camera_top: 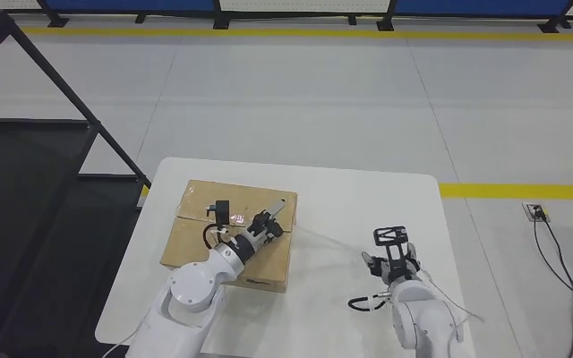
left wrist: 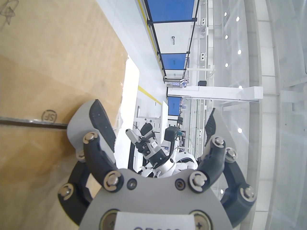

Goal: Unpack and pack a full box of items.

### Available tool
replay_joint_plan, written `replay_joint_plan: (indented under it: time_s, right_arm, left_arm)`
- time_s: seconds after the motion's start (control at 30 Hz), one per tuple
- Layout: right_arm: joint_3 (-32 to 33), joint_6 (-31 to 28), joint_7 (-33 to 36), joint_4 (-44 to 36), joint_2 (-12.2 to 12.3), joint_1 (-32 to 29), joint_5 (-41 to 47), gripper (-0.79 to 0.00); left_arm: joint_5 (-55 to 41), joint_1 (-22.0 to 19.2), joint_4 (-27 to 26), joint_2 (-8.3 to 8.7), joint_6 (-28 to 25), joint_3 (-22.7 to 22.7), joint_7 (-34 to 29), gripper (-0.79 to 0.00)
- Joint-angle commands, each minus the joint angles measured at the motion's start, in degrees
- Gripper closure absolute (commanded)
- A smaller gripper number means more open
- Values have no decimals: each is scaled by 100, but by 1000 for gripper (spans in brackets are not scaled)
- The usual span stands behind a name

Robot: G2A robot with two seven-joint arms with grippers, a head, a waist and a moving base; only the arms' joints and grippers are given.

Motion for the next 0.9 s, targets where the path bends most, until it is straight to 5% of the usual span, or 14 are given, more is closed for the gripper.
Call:
replay_joint_plan:
  time_s: [0.0,0.07,0.5,0.57,0.8,0.87]
  right_arm:
    - [350,-545,-575,98,0,-156,1446,-785]
    - [617,-1255,-694,360,30,-219,2319,-785]
    - [449,-1508,-571,491,21,-201,2987,-785]
    - [446,-1674,-533,613,11,-216,3691,-785]
    - [651,-2748,373,1856,-14,-184,8165,-785]
    - [641,-2719,481,2019,-13,-92,8471,-785]
  left_arm:
    - [-10,-5,7,-2,-6,5,-1,-785]
    - [-6,-15,23,-3,-9,15,-8,-785]
    - [6,-74,137,-3,-38,14,-65,-785]
    - [-14,-72,130,-1,-54,-6,-67,-785]
    - [-44,-50,127,7,-79,-50,-110,-785]
    - [-37,-51,136,9,-71,-43,-141,-785]
